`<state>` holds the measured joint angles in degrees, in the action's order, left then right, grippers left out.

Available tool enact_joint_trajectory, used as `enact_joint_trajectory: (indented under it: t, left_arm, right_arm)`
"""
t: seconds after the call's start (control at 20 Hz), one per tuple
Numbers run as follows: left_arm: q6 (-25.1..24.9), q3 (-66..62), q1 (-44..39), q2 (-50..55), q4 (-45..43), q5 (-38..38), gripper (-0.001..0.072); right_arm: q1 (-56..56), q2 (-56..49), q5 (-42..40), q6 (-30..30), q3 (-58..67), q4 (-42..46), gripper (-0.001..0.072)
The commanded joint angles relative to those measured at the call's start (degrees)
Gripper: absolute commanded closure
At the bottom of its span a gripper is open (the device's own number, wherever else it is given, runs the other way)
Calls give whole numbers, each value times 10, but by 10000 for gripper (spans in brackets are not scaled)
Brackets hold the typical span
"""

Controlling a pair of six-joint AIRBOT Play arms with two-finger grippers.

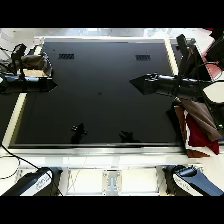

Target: Fold the shirts.

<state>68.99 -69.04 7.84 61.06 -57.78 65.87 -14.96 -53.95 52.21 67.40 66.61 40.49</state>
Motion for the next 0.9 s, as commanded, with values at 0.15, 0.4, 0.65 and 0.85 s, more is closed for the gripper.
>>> enact_joint_trajectory:
  t: [0.15, 0.4, 0.65, 0.85]
  left_arm:
    - [0, 0, 0, 0, 0, 0, 694]
    - [0, 0, 0, 0, 0, 0, 694]
    - [0, 0, 0, 5, 13, -3, 694]
    - [0, 0, 2, 19, -9, -57, 582]
  right_arm:
    - [-23, -15, -18, -10, 53, 17, 398]
    - [-23, -16, 14, -10, 66, 24, 399]
    - [-23, -15, 38, -10, 66, 41, 399]
    - [-23, -16, 37, -10, 66, 62, 399]
